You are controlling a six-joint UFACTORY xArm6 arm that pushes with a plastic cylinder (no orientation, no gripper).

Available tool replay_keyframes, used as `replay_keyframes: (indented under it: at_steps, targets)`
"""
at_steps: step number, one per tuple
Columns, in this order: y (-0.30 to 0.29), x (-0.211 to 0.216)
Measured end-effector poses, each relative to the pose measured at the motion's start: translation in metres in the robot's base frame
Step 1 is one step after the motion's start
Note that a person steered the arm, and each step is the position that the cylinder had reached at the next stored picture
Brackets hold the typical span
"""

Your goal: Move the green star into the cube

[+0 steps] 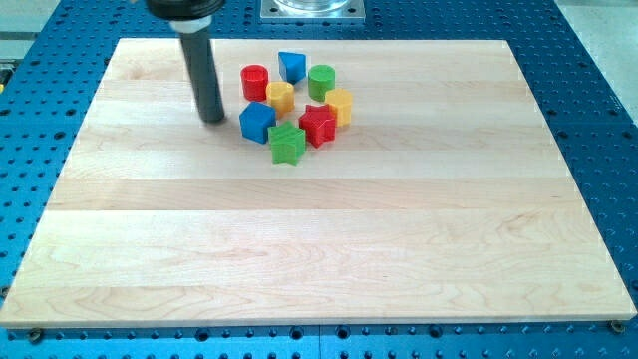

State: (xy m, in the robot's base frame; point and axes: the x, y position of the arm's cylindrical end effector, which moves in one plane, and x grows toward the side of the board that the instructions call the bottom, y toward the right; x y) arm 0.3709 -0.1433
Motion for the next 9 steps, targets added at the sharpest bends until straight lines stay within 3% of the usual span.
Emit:
replay_keyframes:
  at_steps: [2,3,5,9]
  targets:
    - [0.029,0.108]
    - [0.078,0.114]
    - [0.162,0.107]
    - [0.115,0.054]
